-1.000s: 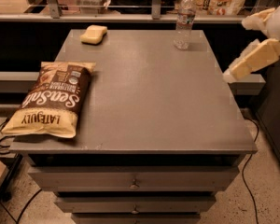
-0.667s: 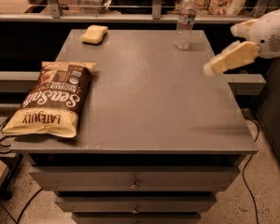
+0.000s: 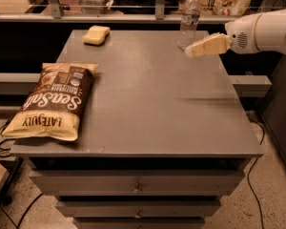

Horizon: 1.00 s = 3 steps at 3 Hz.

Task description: Move water bottle near brown chip bag

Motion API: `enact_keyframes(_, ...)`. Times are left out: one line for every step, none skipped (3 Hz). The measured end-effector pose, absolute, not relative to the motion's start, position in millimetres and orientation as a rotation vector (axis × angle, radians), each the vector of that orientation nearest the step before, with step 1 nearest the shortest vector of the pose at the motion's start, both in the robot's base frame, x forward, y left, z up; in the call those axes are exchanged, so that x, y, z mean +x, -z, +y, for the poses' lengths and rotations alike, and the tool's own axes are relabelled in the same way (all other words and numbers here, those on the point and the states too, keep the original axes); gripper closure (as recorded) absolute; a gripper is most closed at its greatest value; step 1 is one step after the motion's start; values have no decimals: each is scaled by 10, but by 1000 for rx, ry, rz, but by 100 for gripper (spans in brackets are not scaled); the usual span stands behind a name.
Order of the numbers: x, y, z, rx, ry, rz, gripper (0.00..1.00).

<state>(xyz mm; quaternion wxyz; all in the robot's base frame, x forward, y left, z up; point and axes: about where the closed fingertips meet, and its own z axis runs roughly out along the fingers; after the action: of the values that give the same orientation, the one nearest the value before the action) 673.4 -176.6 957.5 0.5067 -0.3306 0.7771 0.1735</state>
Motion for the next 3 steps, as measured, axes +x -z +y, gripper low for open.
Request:
enact_keyframes(7208,-9504,-1862,-714,-388,1870,0)
enact_keyframes(7204,-9506,-1859,-715,-388,1869,0)
enact_keyframes(7267,-9403,-1847,-666,-376,1904,0)
